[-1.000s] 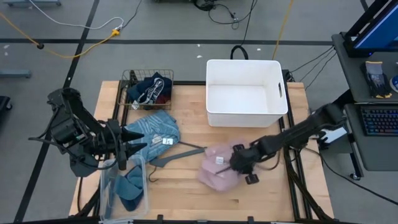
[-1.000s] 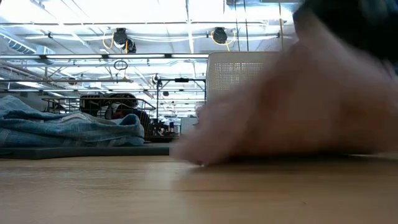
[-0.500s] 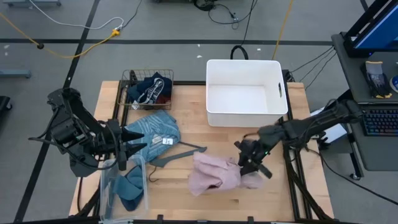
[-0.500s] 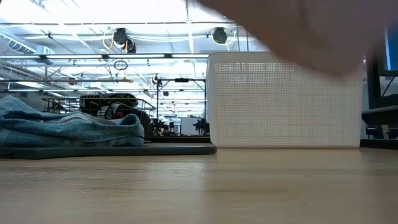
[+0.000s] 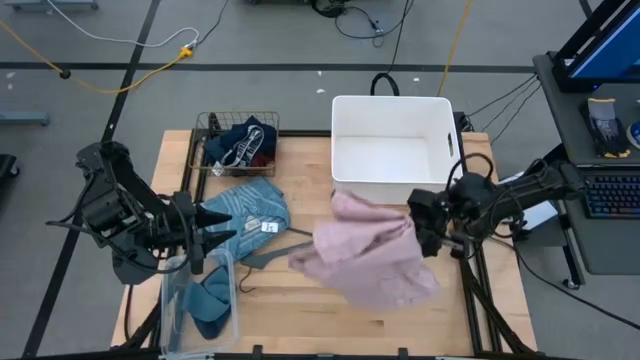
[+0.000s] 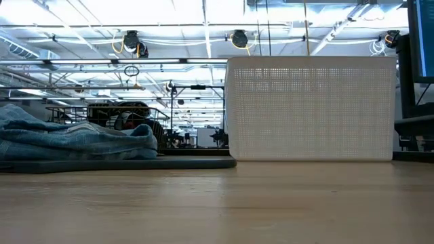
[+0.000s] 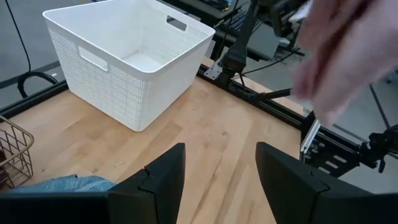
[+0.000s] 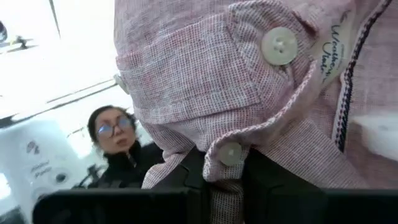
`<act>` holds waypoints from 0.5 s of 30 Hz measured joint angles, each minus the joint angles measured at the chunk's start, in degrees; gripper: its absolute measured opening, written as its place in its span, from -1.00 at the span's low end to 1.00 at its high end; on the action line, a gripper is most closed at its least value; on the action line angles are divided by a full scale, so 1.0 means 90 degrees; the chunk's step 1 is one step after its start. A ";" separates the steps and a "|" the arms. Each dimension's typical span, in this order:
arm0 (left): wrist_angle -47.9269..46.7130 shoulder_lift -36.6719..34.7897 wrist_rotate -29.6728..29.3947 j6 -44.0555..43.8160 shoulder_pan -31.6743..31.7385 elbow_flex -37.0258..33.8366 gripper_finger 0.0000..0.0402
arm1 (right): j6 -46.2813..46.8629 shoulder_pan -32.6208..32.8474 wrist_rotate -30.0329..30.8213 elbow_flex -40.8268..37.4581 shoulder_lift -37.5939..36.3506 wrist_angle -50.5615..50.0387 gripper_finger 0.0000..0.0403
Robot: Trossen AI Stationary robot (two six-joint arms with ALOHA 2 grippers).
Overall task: Pick & Place Cloths
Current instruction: Put the pink shirt into the white bin
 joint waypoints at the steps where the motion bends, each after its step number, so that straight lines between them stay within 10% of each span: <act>1: 0.0000 0.0002 0.0000 0.0000 0.0000 0.0000 0.00 | 0.0028 -0.0017 0.0076 0.0000 -0.0005 0.0004 -0.80; 15: -0.0018 0.0002 -0.0231 0.0628 0.0000 -0.0002 0.00 | -0.0276 -0.1446 0.0055 0.0000 -0.0150 0.0007 -0.80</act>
